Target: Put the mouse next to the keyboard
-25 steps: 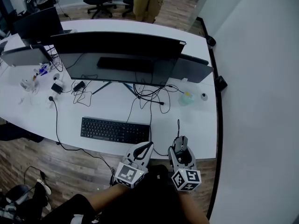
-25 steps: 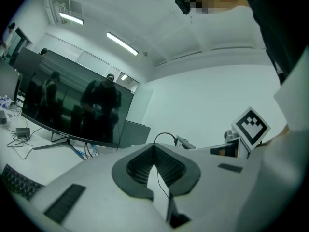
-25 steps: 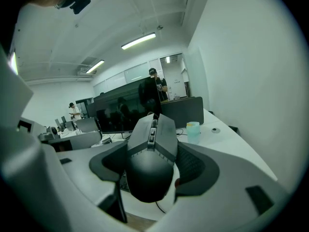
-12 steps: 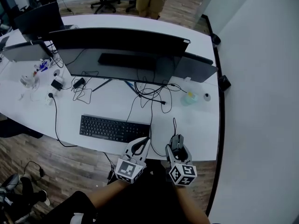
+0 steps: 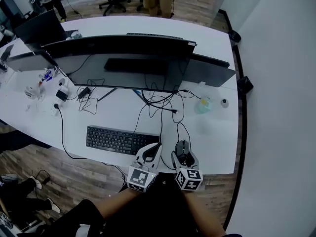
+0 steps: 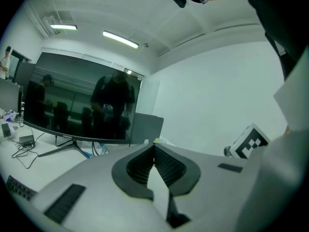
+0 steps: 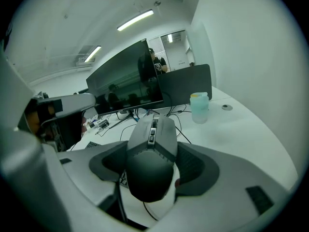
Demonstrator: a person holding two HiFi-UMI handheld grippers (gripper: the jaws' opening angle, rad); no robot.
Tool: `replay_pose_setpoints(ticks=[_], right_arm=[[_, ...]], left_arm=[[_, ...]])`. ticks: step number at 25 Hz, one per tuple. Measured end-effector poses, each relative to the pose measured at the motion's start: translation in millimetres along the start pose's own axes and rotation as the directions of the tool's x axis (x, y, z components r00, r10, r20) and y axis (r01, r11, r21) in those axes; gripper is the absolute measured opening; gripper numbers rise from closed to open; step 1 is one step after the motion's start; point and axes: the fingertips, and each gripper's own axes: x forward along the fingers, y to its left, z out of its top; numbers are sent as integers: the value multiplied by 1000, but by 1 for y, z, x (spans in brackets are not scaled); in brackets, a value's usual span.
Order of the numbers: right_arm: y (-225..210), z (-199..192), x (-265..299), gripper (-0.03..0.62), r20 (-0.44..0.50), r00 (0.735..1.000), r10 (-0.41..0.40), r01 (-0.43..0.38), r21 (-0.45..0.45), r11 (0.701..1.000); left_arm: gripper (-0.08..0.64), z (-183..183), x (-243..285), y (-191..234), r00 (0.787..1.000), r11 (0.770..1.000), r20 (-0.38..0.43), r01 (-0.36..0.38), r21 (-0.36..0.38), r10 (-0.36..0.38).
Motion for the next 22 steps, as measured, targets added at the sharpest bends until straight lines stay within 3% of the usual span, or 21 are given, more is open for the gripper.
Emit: replay_pose_setpoints(ticks=[13, 22], right_arm=[[-31, -45, 50, 310, -134, 991, 3, 2, 37, 999], [-41, -80, 81, 310, -235, 972, 23, -13, 43, 999]], left_arm=[[3, -21, 36, -6, 995, 1000, -96, -23, -14, 21], [3, -26, 44, 5, 991, 998, -118, -59, -30, 55]])
